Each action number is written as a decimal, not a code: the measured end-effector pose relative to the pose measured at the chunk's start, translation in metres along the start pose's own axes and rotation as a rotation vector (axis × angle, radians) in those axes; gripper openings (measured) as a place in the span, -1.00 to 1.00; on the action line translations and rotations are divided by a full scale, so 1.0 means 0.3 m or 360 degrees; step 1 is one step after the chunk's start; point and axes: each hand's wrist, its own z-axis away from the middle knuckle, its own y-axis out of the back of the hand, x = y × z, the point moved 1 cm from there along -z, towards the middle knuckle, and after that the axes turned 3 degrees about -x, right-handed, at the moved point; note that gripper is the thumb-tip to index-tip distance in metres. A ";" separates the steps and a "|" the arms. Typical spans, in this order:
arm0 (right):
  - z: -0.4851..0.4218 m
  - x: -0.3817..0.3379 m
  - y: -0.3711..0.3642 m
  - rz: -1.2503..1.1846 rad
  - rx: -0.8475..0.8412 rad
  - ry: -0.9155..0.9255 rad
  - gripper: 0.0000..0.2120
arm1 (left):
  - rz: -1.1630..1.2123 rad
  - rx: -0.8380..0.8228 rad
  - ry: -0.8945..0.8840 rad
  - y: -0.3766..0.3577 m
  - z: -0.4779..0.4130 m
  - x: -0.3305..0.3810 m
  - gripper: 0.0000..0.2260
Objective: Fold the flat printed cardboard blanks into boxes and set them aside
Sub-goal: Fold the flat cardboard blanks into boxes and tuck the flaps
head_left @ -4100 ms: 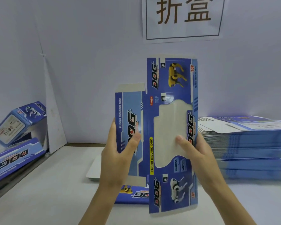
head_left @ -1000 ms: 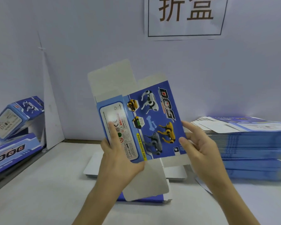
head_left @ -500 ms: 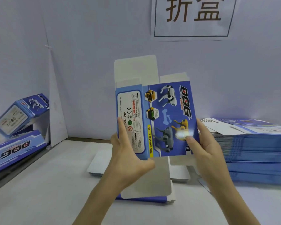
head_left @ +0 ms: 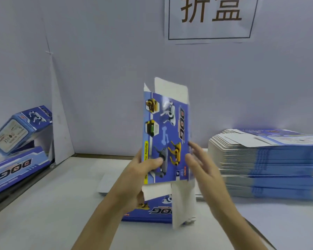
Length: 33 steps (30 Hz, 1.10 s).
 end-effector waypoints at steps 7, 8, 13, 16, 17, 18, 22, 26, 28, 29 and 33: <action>-0.022 -0.035 0.135 -0.0161 0.0028 -0.0250 -0.37 | -0.0102 -0.0275 0.0184 0.053 -0.013 -0.001 -0.82; -0.020 -0.037 0.143 -0.0165 -0.0001 -0.0312 -0.41 | -0.0156 -0.0251 0.0202 0.052 -0.012 -0.009 -0.76; -0.023 -0.002 0.149 -0.0113 0.0160 -0.0324 -0.59 | -0.0354 0.0147 0.0256 0.046 -0.022 -0.021 -0.43; -0.025 -0.002 0.148 -0.0094 0.0216 -0.0331 -0.63 | -0.0460 0.0134 0.0178 0.044 -0.026 -0.018 -0.41; -0.027 -0.007 0.150 -0.0108 0.0193 -0.0324 -0.60 | -0.0465 0.0094 0.0130 0.049 -0.028 -0.015 -0.52; -0.026 -0.018 0.148 -0.0138 0.0150 -0.0324 -0.56 | -0.0443 0.0039 0.0097 0.053 -0.025 -0.006 -0.63; -0.020 -0.072 0.130 -0.0249 0.0053 -0.0287 -0.54 | -0.0253 -0.0123 0.0147 0.072 -0.032 0.038 -0.71; -0.015 -0.087 0.120 -0.0201 0.0205 -0.0182 -0.67 | -0.0238 0.0118 0.0199 0.051 -0.055 0.044 -0.59; -0.013 -0.094 0.109 -0.0225 0.0207 -0.0143 -0.68 | -0.0254 0.0184 0.0137 0.049 -0.053 0.047 -0.59; -0.014 -0.094 0.107 -0.0227 0.0180 -0.0147 -0.68 | -0.0258 0.0197 0.0107 0.055 -0.051 0.047 -0.58; -0.006 -0.102 0.106 -0.0243 0.0020 -0.0242 -0.62 | -0.0317 0.0256 0.0159 0.077 -0.033 0.044 -0.70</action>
